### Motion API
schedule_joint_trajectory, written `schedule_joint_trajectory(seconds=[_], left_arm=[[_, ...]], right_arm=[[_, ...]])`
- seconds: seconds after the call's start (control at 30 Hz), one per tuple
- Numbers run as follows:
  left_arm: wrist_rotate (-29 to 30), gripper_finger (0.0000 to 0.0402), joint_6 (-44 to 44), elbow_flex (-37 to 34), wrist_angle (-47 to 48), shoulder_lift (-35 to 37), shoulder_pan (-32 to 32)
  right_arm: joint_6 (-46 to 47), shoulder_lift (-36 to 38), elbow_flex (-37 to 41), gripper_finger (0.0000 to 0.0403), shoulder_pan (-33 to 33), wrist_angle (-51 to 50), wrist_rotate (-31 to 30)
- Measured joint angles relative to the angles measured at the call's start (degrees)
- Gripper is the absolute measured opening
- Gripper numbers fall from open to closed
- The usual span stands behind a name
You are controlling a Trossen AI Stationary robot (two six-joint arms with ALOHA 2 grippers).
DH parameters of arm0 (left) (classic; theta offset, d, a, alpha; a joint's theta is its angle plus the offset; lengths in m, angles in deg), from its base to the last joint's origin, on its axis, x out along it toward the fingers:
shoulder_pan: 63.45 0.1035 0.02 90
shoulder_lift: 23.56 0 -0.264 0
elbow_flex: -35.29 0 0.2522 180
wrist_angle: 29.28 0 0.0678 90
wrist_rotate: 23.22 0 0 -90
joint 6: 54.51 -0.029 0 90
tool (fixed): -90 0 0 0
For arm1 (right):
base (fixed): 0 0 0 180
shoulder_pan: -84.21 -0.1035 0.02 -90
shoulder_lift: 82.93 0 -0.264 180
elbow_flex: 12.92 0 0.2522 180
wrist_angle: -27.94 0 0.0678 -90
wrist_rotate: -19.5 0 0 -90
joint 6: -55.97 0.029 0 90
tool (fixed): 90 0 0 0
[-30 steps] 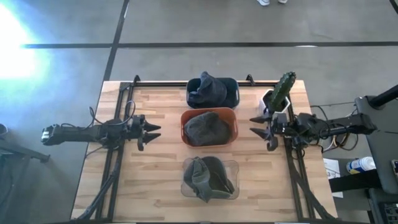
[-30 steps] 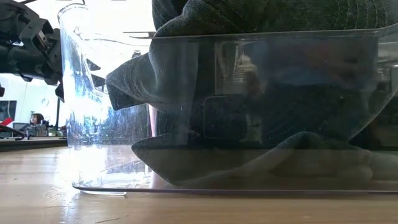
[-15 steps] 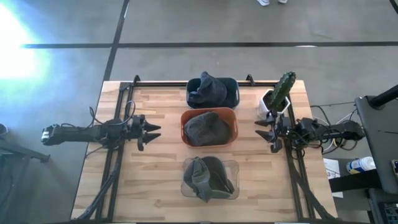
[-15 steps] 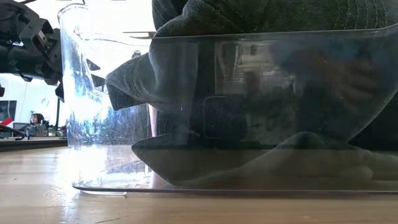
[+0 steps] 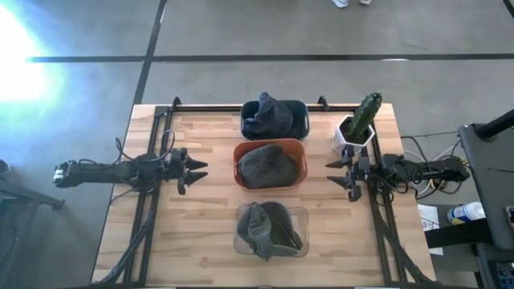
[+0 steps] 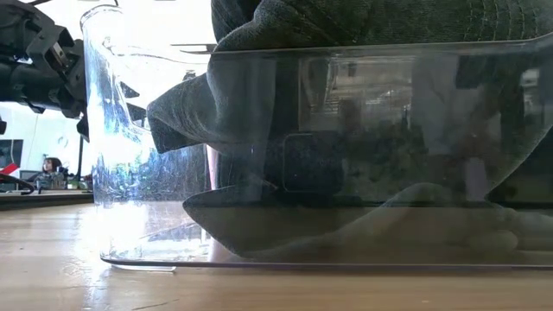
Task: Pick & Place hat
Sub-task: Return to Home Position
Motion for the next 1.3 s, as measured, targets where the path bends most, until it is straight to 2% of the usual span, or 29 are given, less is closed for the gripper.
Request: schedule_joint_trajectory(seconds=[1.3], left_arm=[[0.0, 0.02, 0.0, 0.0, 0.01, 0.0, 0.0]], right_arm=[[0.18, -1.34, 0.0, 0.019, 0.0, 0.0, -0.01]])
